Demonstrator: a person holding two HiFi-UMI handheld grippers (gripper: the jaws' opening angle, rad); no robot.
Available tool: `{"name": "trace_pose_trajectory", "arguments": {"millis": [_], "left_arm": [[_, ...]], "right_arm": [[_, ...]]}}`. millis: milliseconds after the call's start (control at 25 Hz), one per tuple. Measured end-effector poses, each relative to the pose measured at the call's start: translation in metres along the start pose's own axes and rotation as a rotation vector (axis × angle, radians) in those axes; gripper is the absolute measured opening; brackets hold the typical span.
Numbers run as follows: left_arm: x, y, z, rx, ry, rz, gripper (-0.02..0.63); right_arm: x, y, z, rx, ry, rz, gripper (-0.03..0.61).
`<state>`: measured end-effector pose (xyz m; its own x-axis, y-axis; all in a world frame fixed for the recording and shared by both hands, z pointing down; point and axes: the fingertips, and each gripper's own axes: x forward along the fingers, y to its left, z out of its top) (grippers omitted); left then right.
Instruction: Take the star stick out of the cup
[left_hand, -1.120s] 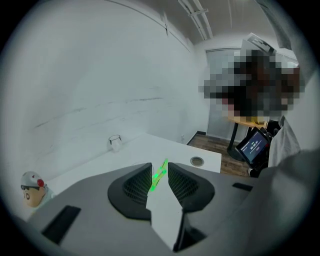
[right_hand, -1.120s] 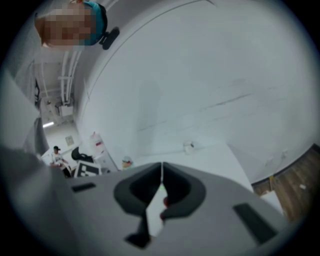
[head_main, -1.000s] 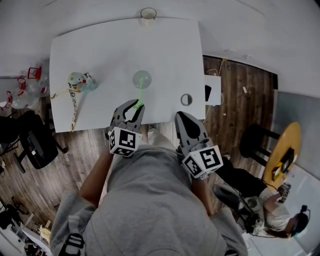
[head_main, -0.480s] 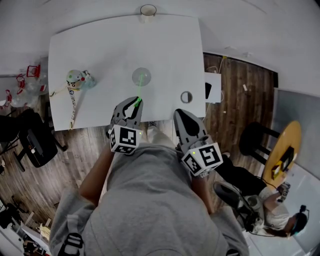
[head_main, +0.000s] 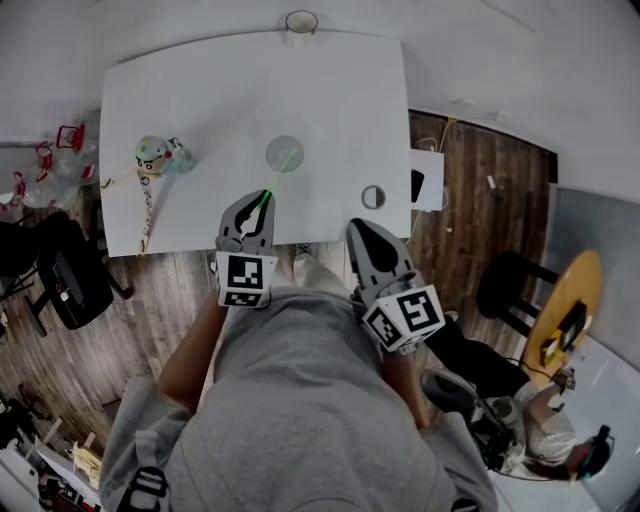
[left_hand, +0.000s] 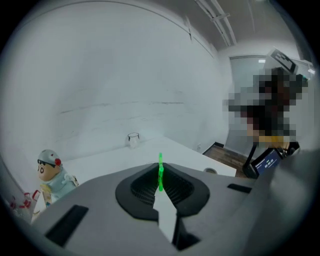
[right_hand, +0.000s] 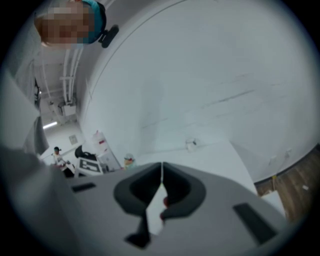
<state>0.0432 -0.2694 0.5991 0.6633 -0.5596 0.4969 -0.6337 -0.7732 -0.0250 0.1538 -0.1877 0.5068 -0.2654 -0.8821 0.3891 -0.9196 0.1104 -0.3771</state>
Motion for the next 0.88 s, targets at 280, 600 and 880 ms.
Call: {"name": "trace_pose_trajectory", "arguments": {"millis": [280, 600, 880], "left_arm": [[-0.011, 0.004, 0.004, -0.086, -0.046, 0.051, 0.044], [-0.026, 0.004, 0.014, -0.107, -0.091, 0.108, 0.044], [-0.05, 0.007, 0.024, -0.129, -0.139, 0.172, 0.044]], "right_arm": [[-0.005, -0.002, 0.0, -0.012, 0.002, 0.02, 0.035], [-0.007, 0.0, -0.002, -0.033, 0.005, 0.067, 0.035], [-0.005, 0.01, -0.001, -0.069, 0.005, 0.135, 0.035]]}}
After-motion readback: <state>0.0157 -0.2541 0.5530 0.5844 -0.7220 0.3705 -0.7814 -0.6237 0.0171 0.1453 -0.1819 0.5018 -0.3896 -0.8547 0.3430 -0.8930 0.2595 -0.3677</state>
